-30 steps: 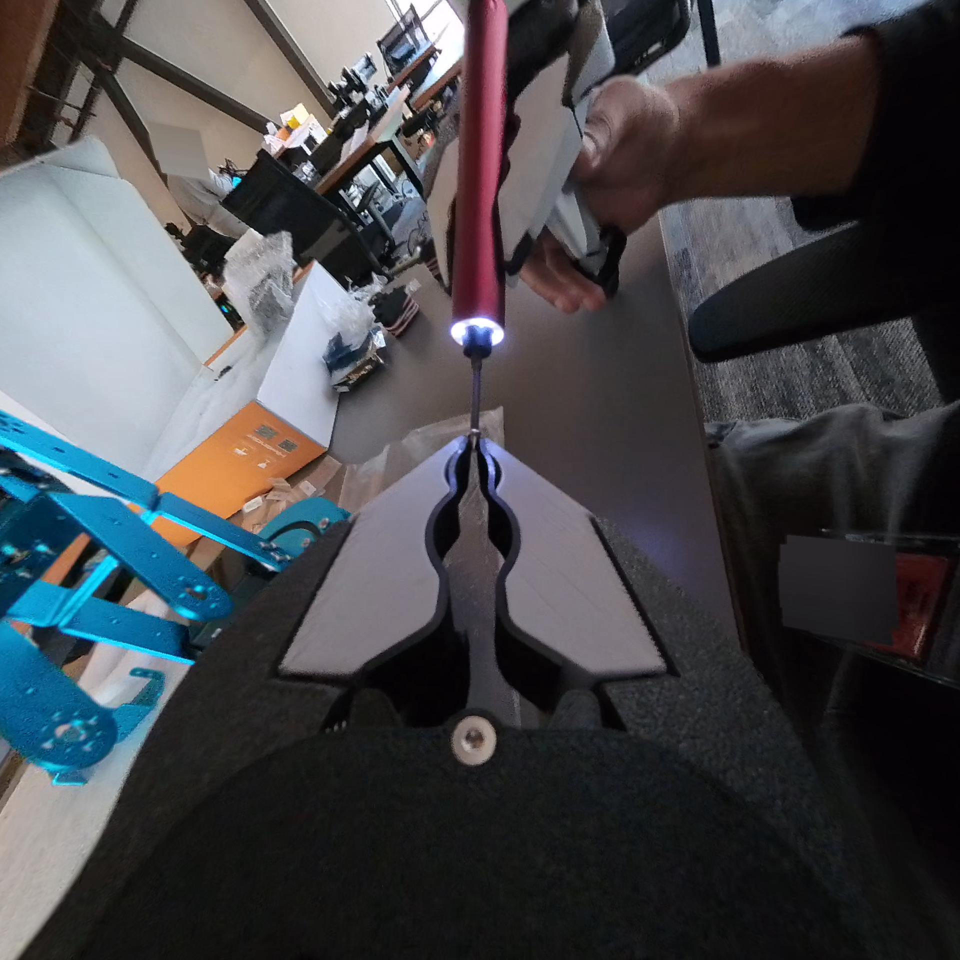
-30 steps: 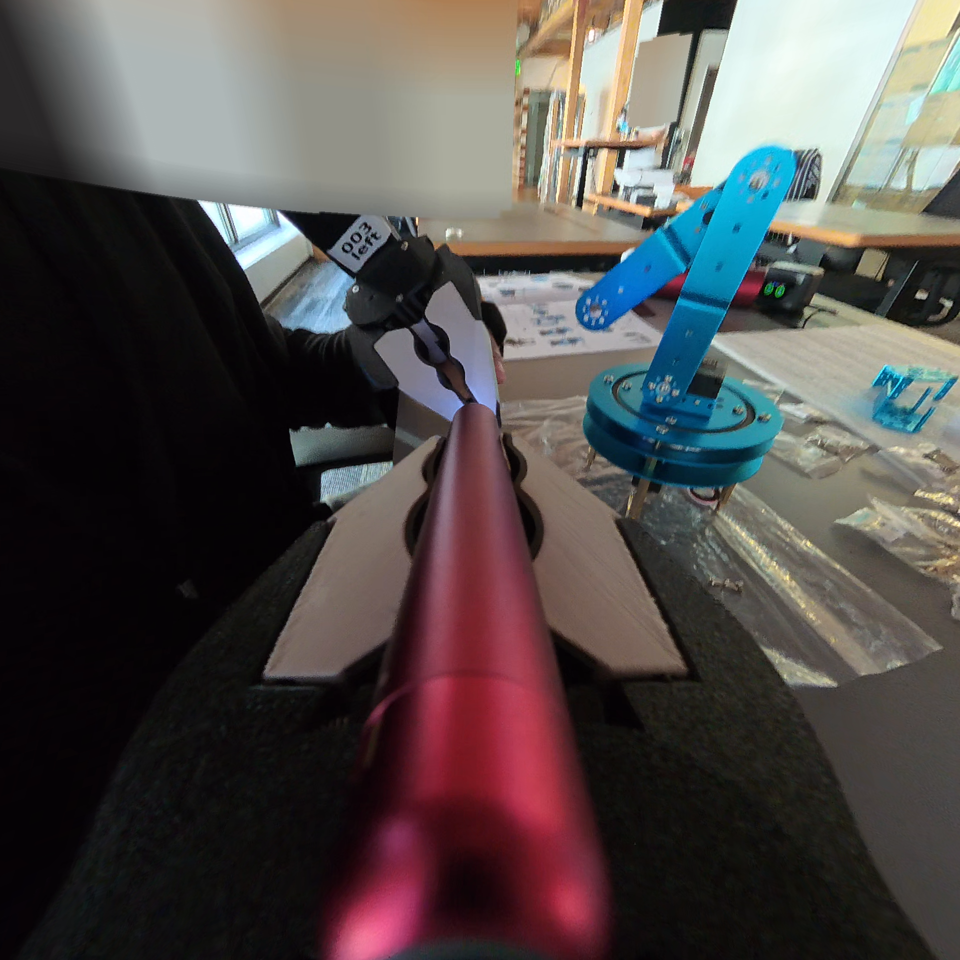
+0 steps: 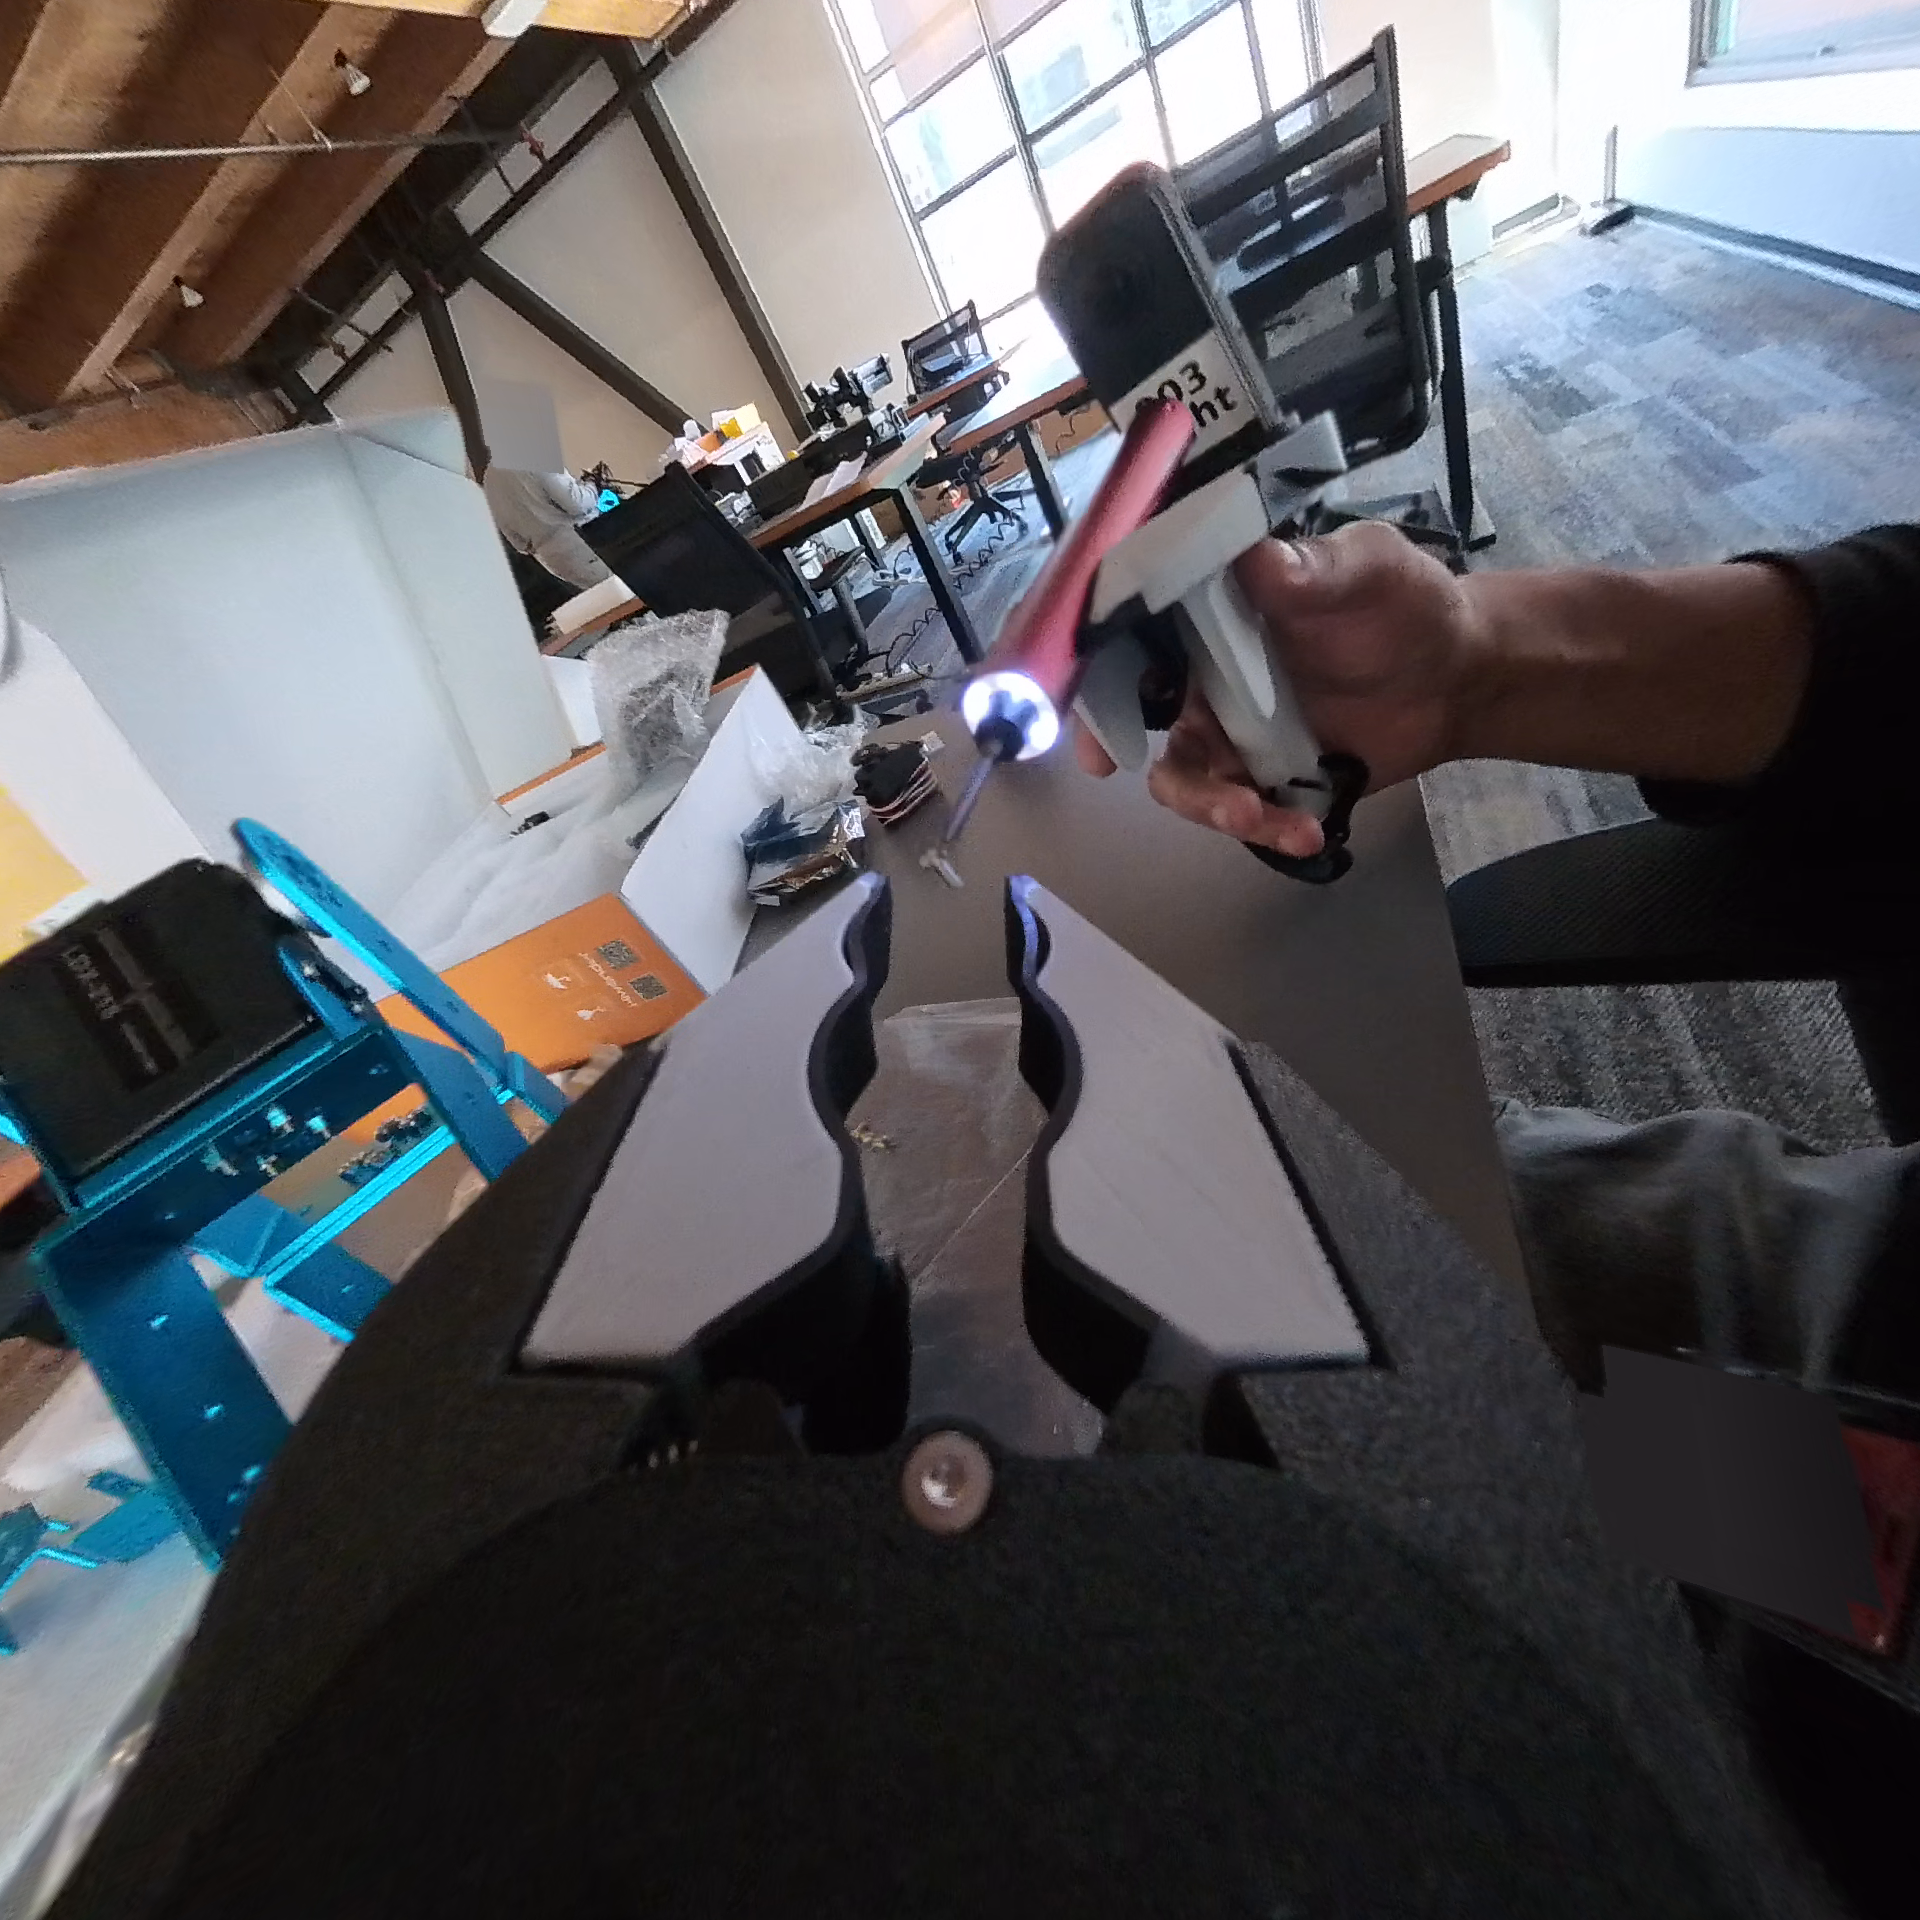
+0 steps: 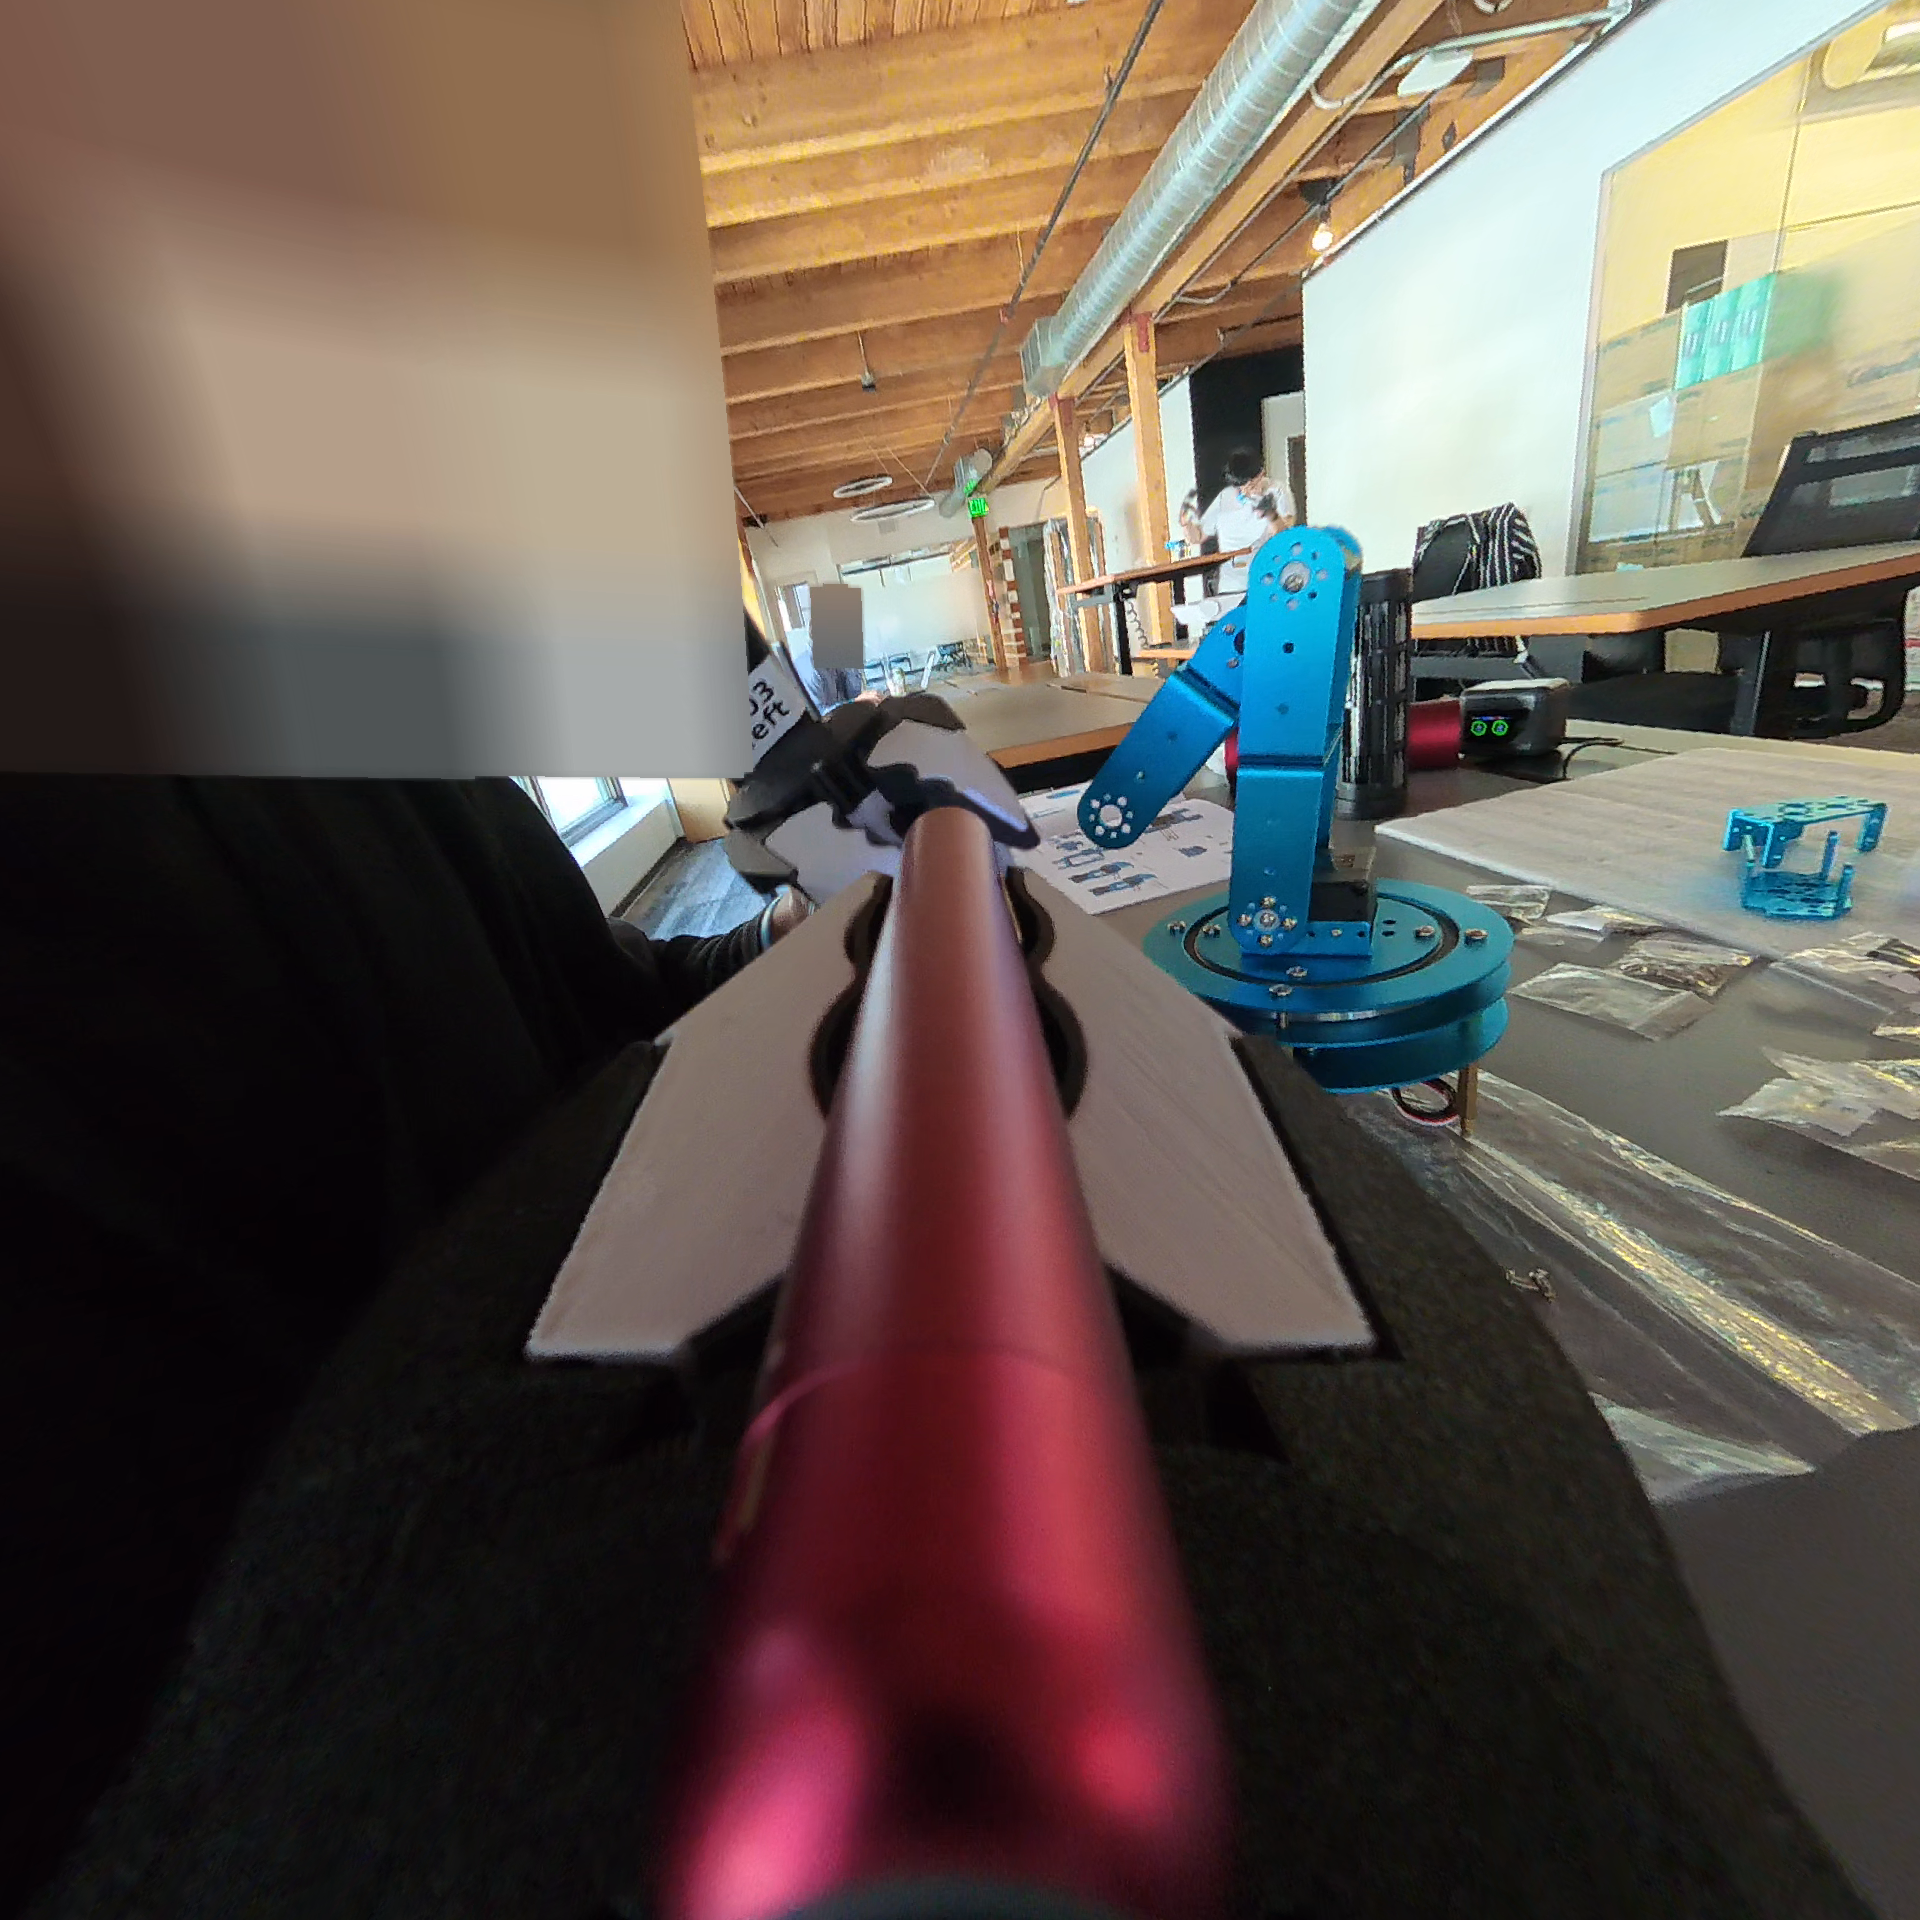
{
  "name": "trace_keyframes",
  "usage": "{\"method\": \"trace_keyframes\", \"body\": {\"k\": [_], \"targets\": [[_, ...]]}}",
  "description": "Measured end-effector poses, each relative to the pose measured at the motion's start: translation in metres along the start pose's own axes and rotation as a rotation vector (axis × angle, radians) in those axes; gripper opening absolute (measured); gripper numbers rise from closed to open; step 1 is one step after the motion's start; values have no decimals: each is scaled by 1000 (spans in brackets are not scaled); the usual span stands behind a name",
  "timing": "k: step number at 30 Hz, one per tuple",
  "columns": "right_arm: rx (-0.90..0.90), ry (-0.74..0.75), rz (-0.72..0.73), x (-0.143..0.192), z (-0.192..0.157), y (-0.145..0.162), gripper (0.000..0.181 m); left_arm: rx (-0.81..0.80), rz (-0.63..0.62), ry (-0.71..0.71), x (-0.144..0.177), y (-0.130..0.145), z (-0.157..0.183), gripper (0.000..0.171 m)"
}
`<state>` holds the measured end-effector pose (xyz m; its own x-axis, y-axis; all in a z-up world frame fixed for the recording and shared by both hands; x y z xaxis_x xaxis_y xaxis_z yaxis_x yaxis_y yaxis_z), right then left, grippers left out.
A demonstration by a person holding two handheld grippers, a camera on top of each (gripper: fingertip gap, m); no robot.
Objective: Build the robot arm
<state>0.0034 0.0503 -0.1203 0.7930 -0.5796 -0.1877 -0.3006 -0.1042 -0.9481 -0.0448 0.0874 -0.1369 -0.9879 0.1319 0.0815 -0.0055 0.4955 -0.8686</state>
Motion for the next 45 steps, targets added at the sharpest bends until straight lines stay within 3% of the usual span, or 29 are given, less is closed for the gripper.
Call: {"method": "trace_keyframes", "body": {"k": [7,22,27,31,37,45], "targets": [[-7,-5,-9,-2,-1,3,22,-6,28,2,3,-1,2,0],[34,37,-43,-1,2,8,22,-10,-29,21,4,13,6,0],[8,19,-30,-4,1,10,22,38,-7,35,3,11,10,18],[13,17,-43,-6,1,13,22,120,30,40,4,6,7,14],[16,24,-45,-4,2,12,22,83,24,20,8,9,6,1],[31,31,-67,-1,1,13,22,40,17,12,10,11,6,1]]}}
Point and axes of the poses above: each gripper's, where its closed fingertips meet, x back along the fingers, y out of its underside, z = x × y across the jaws, the point moved 1 cm from there along x, back along the fingers, and after that the axes turned 4 degrees about -x, right-handed, at the moved point
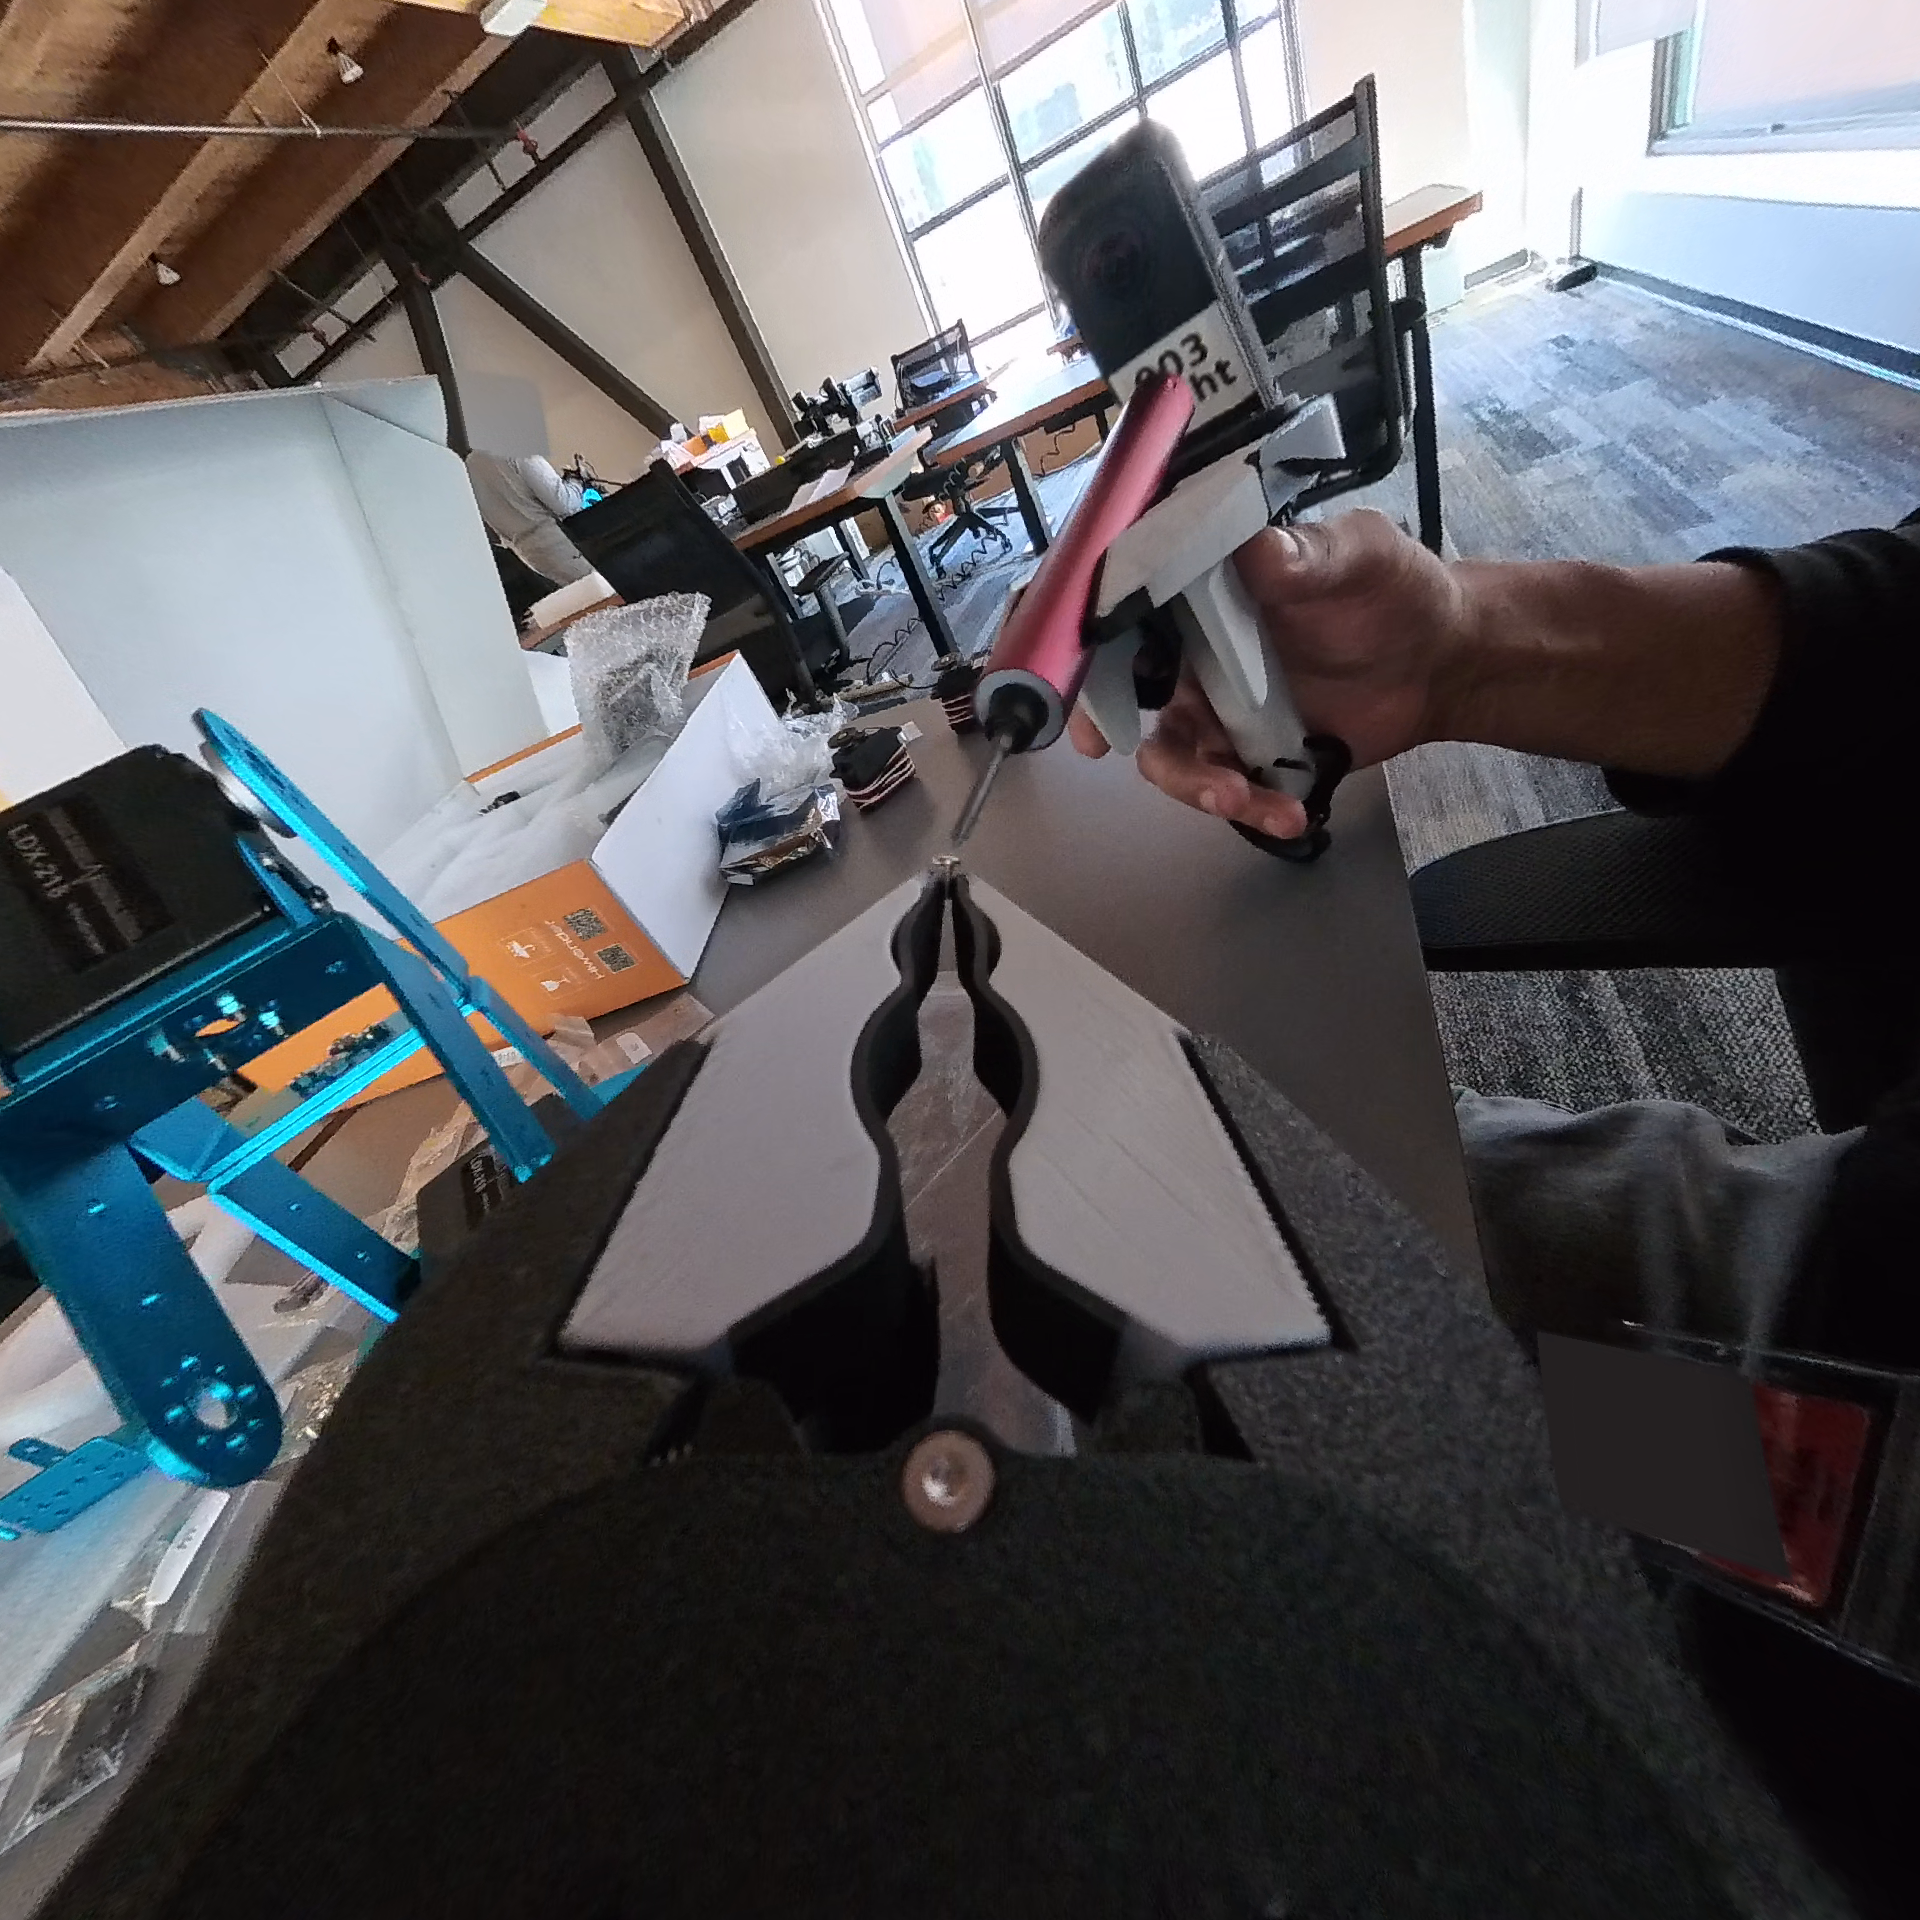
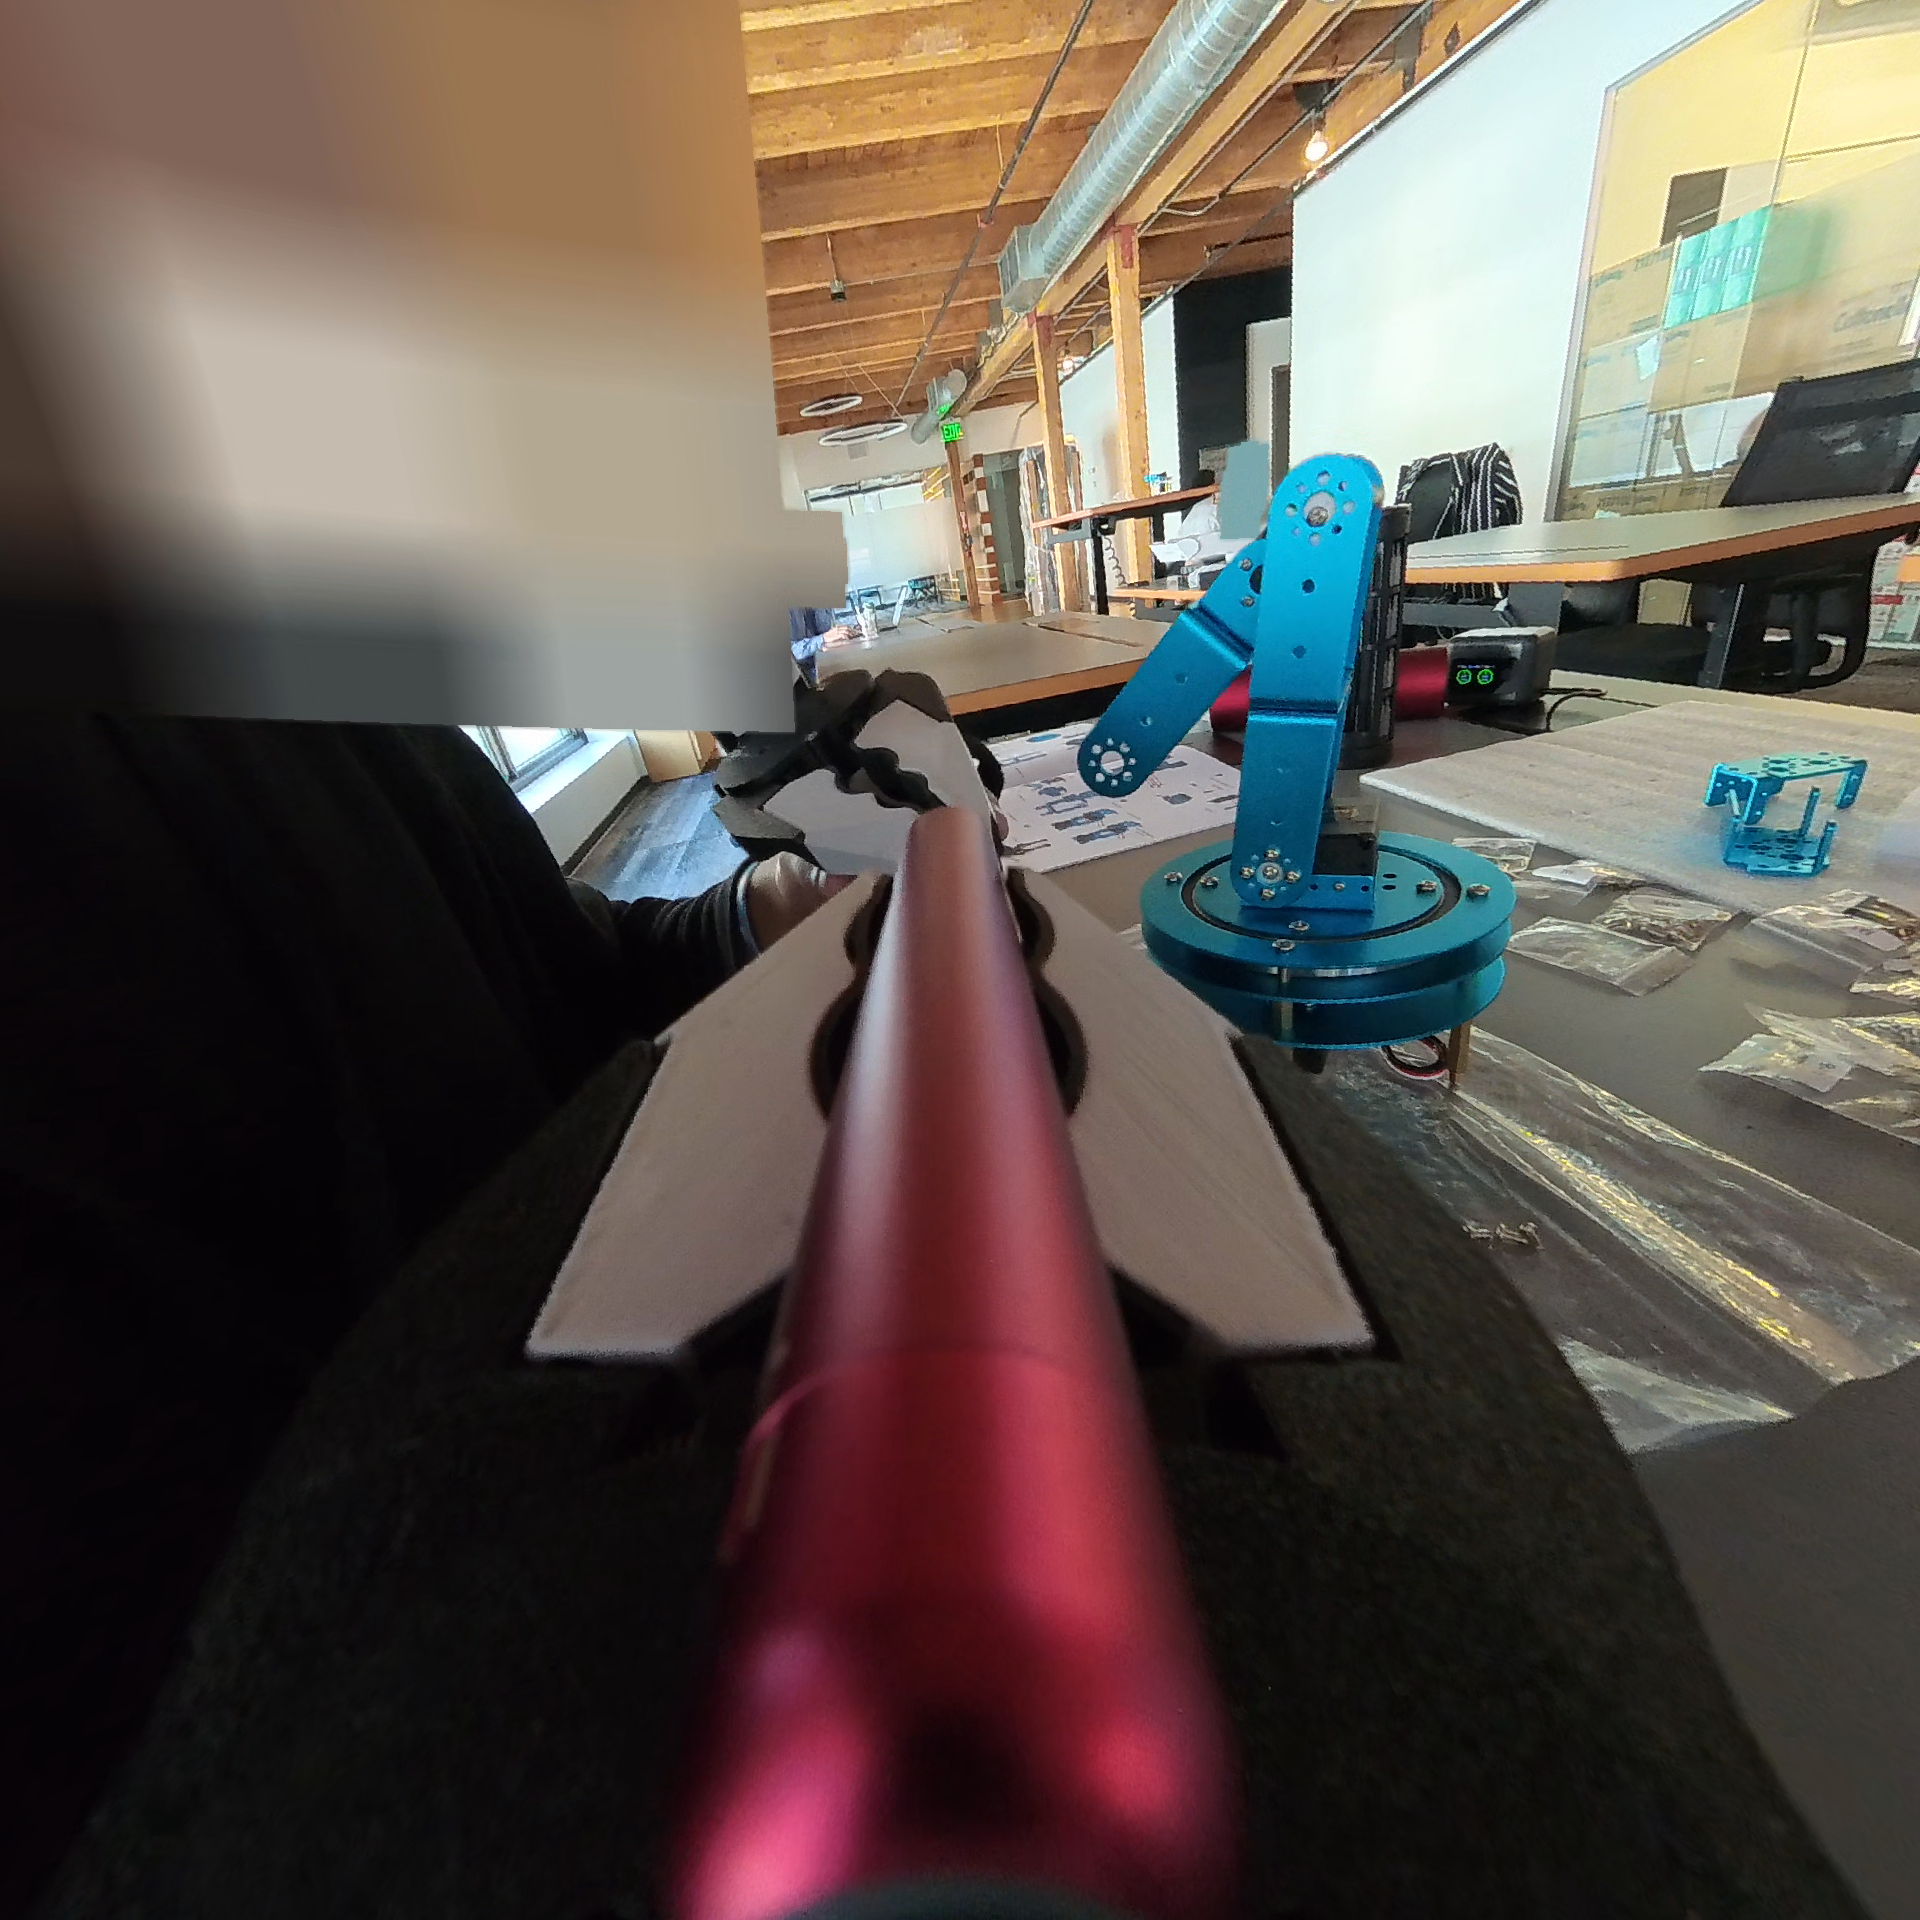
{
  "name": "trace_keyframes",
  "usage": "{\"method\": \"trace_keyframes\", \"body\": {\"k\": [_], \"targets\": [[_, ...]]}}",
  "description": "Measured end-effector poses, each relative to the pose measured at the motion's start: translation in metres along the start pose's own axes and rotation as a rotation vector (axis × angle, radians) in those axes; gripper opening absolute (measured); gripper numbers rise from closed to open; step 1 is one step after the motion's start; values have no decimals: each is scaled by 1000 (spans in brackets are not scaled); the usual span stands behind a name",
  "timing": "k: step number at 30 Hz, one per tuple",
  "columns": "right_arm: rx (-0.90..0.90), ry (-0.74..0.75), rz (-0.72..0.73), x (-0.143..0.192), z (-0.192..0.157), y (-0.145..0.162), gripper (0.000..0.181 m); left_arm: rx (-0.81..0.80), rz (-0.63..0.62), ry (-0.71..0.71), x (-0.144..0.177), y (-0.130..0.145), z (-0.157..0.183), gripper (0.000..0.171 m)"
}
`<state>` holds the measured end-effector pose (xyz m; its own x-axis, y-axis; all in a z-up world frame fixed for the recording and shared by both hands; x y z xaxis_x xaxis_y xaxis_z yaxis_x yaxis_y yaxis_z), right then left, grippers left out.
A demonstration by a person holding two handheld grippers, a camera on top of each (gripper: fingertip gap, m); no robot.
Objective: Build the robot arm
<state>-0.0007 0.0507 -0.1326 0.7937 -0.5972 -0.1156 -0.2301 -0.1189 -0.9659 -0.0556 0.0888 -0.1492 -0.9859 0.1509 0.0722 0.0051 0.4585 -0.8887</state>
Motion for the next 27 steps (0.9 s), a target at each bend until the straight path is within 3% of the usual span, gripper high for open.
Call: {"method": "trace_keyframes", "body": {"k": [20,27], "targets": [[63,37,-72,-3,2,9,21,-59,-64,22,-1,12,4,1],[207,47,-213,-6,1,22,21,-195,-232,116,0,30,13,0]]}}
Point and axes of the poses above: each gripper's, where its closed fingertips meet, x back along the fingers, y out of its underside, z = x × y across the jaws, the point moved 1 cm from there along x, back along the fingers, and after that the axes turned 4 degrees about -x, right-handed, at the moved point
